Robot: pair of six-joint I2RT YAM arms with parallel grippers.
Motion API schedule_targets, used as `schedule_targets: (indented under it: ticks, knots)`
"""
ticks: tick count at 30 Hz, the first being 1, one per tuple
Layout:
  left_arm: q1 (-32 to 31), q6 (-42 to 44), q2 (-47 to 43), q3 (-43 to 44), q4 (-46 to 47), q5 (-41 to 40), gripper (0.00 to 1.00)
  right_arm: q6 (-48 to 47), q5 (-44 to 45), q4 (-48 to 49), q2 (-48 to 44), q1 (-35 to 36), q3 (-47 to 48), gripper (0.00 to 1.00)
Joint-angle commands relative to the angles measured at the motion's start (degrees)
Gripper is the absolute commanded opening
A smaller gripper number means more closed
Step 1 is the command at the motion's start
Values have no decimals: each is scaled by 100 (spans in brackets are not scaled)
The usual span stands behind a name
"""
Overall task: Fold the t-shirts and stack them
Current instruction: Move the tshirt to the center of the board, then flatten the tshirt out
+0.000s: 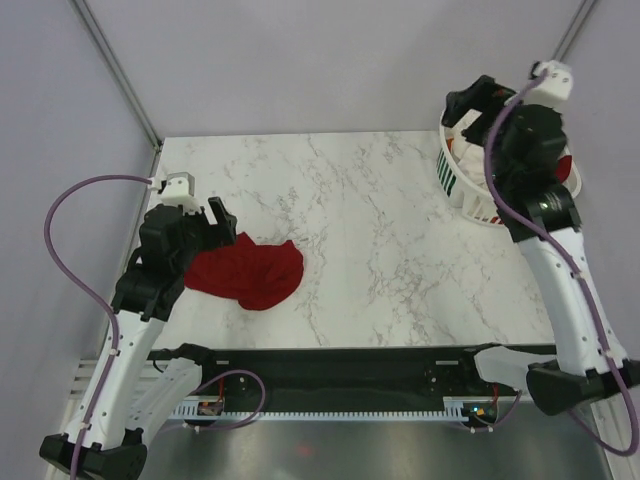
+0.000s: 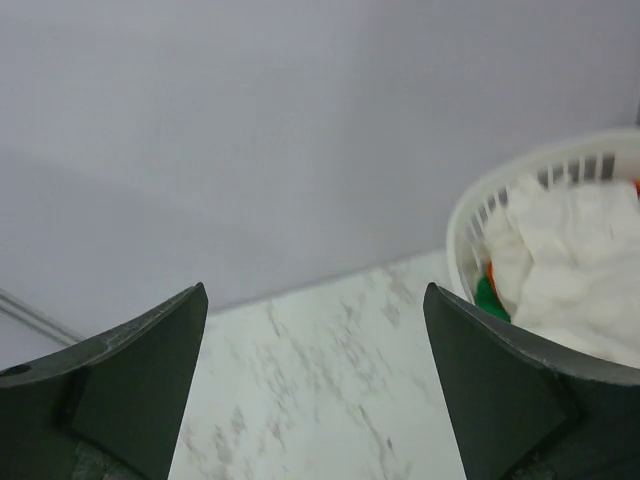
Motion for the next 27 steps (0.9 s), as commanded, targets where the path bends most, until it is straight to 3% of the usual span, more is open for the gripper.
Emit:
schedule_targets:
  ticks: [1, 4, 8, 14, 22, 27]
  knots:
    - [9, 134, 37, -36, 46, -154, 89, 484, 306, -1499, 987, 11, -772, 97]
    - [9, 125, 151, 8, -15, -154, 88, 696, -822, -1307, 1207, 230, -1308, 92]
    - [9, 20, 195, 17, -103, -539, 87, 503, -685, -1130, 1629, 2079, -1722, 93]
    - [9, -252, 318, 96, -358, -1199, 85, 1258, -1546, -411, 2499, 3208, -2398, 88]
    - [18, -587, 800, -1, -464, -1367, 84, 1215, -2203, 117, 3597, 3641, -2294, 86]
    - [62, -464, 1592, -71, -666, -1604, 100, 1065, -2425, 416, 4003, 3720, -2250, 85]
